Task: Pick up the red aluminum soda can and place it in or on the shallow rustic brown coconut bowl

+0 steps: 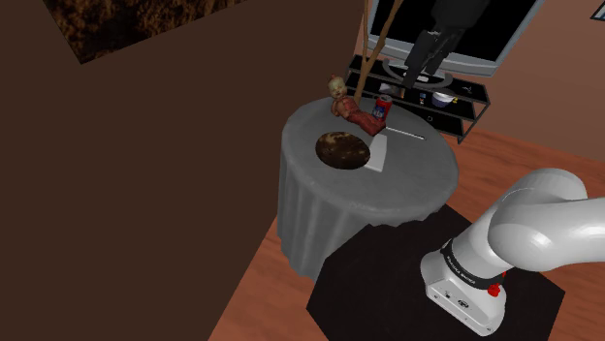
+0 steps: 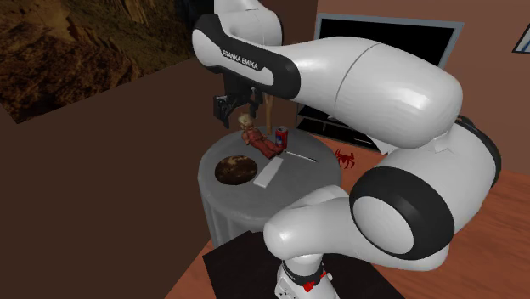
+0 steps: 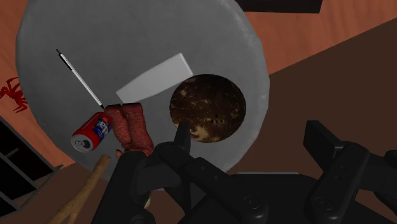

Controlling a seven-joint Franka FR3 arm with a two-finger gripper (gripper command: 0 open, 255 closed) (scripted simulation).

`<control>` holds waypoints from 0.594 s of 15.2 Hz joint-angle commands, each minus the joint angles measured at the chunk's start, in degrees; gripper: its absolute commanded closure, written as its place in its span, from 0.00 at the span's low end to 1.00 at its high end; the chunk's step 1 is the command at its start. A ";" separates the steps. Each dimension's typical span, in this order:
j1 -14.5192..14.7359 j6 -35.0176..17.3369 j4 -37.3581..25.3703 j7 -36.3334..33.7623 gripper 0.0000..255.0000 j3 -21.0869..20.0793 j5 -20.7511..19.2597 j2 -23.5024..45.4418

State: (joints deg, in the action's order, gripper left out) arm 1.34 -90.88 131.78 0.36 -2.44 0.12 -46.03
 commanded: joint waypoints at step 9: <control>-2.16 -9.90 2.22 8.83 0.00 7.80 -4.04 8.59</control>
State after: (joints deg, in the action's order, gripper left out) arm -0.59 -99.48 134.08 8.07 4.42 -3.51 -38.86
